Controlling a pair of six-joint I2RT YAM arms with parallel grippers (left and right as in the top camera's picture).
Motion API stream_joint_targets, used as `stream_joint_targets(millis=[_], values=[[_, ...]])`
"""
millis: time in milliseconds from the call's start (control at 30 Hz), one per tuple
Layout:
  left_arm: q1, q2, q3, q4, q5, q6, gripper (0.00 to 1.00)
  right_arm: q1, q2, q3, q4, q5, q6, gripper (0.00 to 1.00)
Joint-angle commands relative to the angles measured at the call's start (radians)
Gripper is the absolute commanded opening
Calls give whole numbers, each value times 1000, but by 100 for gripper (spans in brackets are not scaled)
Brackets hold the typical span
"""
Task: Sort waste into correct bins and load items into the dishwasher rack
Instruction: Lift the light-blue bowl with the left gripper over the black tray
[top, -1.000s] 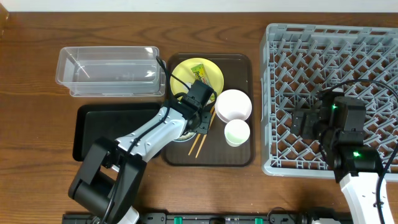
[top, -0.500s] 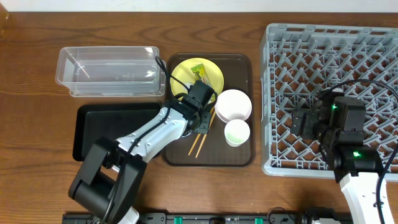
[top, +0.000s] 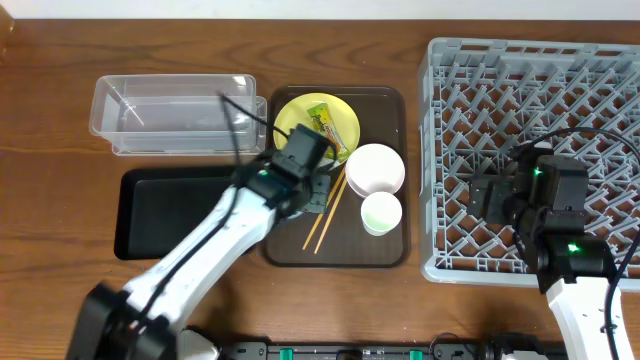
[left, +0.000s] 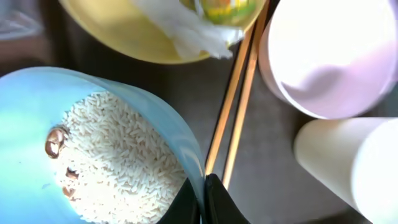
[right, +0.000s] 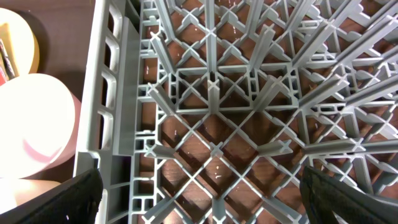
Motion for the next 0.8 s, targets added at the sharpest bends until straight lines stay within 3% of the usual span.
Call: stream_joint_targets(millis=[0,133,333,633,767], values=[[82,-71,19,-31,91,3,6,7,-6,22,-1,3,5,99],[228,-92,18,-86,221,22,6,7,-6,22,-1,3,5,99],[505,-55,-16,-108,576,168,6,7,-6,22,-1,3,5,99],[807,140,-17,-210,1106,428,6,7,-6,22,-2,3,5,99],[887,238,-17,-277,1264,515,6,7,-6,22,-2,3,5,99]])
